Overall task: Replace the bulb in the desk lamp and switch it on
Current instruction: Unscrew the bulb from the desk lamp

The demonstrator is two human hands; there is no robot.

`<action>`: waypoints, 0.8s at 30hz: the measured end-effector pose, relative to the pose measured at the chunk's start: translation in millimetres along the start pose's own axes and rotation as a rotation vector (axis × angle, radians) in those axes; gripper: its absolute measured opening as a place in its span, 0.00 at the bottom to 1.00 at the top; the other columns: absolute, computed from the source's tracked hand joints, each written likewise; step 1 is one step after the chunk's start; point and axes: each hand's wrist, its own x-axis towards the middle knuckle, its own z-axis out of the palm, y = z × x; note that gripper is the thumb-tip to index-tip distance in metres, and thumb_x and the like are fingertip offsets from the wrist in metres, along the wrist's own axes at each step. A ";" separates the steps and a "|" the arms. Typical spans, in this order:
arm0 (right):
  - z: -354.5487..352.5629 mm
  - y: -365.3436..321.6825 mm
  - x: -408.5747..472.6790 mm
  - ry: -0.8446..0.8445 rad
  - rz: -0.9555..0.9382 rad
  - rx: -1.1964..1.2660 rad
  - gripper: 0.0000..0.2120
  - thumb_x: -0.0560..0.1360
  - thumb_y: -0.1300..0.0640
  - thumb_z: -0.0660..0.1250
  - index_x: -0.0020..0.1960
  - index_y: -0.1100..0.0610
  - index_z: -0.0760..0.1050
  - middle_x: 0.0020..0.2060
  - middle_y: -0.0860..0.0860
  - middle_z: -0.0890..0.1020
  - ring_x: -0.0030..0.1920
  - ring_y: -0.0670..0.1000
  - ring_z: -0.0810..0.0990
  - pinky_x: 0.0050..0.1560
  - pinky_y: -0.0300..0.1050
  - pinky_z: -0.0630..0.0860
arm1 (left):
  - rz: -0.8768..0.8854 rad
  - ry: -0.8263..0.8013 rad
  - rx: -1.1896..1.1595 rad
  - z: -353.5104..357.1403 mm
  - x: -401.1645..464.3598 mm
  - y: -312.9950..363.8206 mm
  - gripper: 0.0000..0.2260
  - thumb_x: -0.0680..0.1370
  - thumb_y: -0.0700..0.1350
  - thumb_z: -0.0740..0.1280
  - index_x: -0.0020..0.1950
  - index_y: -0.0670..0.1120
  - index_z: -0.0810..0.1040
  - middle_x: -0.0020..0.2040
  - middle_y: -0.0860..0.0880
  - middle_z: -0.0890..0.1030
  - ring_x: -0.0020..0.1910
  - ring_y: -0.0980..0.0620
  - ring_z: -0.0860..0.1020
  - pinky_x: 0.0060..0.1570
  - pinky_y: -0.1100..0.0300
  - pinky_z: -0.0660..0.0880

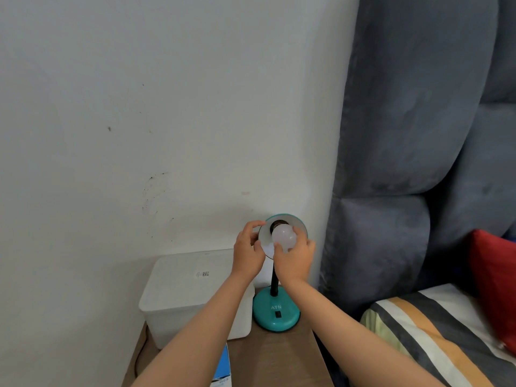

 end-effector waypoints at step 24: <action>-7.8 4.8 7.8 0.002 -0.132 -0.163 0.21 0.74 0.54 0.68 0.66 0.51 0.71 0.67 0.54 0.71 0.65 0.53 0.71 0.59 0.45 0.71 | -0.011 -0.069 -0.082 2.1 2.9 -5.9 0.24 0.73 0.28 0.57 0.57 0.55 0.71 0.53 0.54 0.78 0.50 0.56 0.80 0.48 0.60 0.78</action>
